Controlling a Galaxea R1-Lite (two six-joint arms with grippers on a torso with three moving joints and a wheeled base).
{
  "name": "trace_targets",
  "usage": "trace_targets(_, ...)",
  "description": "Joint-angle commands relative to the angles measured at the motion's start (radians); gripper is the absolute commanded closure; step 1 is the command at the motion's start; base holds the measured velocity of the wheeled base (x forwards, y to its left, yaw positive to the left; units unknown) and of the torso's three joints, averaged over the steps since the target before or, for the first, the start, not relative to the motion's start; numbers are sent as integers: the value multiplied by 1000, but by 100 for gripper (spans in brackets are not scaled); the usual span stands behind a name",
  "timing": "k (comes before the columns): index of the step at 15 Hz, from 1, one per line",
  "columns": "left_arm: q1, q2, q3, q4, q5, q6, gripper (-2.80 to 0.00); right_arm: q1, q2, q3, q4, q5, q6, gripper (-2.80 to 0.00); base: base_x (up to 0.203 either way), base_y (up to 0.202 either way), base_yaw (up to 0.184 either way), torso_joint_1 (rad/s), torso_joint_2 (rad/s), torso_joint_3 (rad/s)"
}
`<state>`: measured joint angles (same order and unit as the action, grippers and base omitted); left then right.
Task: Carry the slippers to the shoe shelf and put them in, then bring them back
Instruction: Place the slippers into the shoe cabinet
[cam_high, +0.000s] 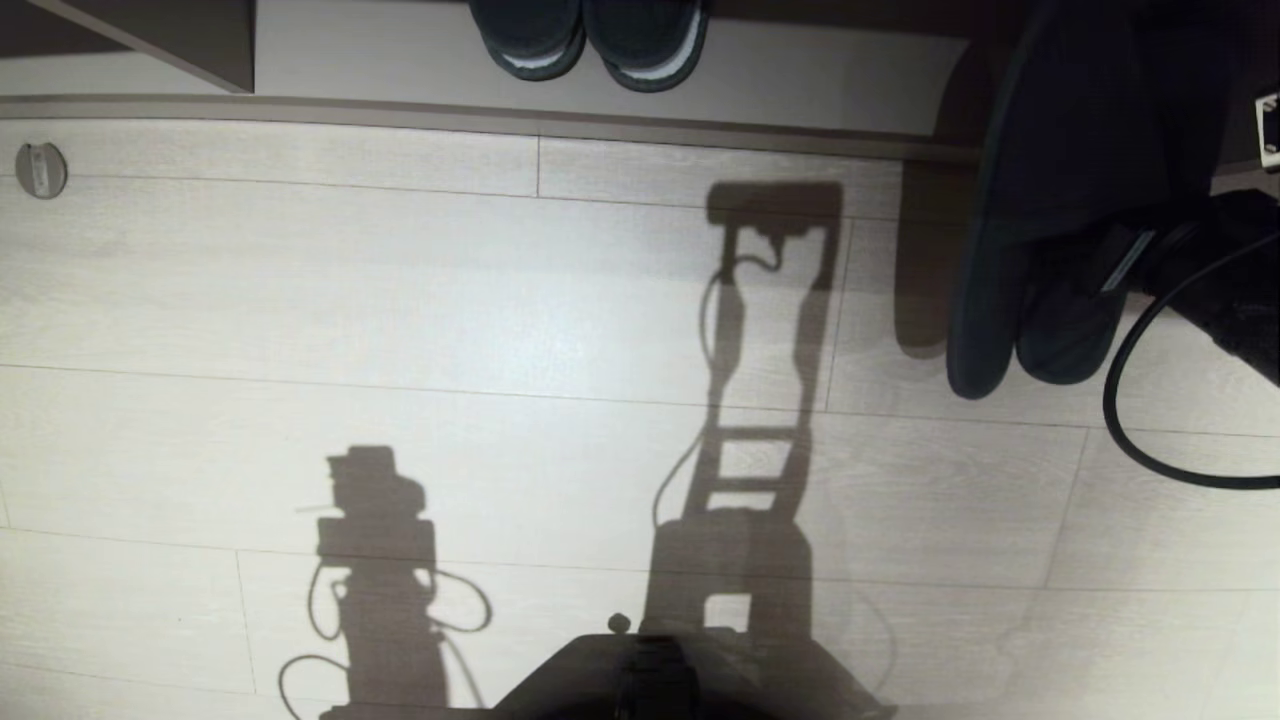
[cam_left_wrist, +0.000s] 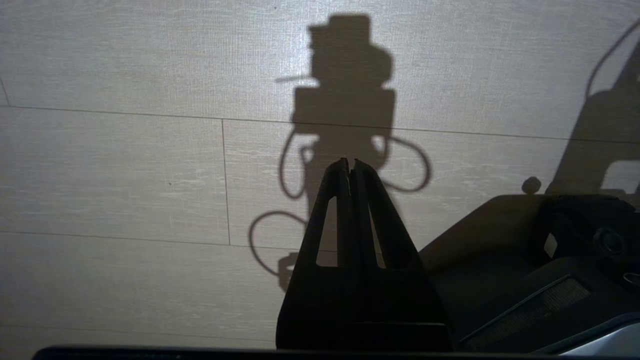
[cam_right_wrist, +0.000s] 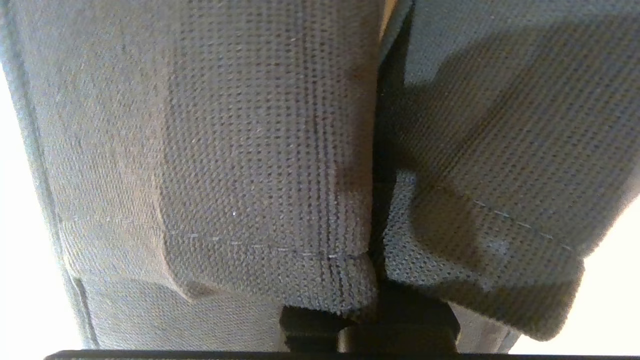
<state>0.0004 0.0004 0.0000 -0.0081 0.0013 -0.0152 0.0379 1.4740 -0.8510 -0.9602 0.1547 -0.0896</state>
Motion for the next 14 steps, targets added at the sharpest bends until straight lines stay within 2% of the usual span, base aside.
trace_targets(1,0,-2,0,0,0,0,0,-1,54,-86,-5,17,-1,0,0,0,0,0,0,0)
trace_targets(3,0,-1,0,-1,0,0,0,-2,72,-127,18,27,-1,0,0,0,0,0,0,0)
trace_targets(7,1,-1,0,0,0,0,0,-16,126,-403,126,28,-2,0,0,0,0,0,0,0)
trace_targets(14,0,-2,0,-1,0,0,0,-23,231,-684,251,46,-21,0,0,0,0,0,0,0)
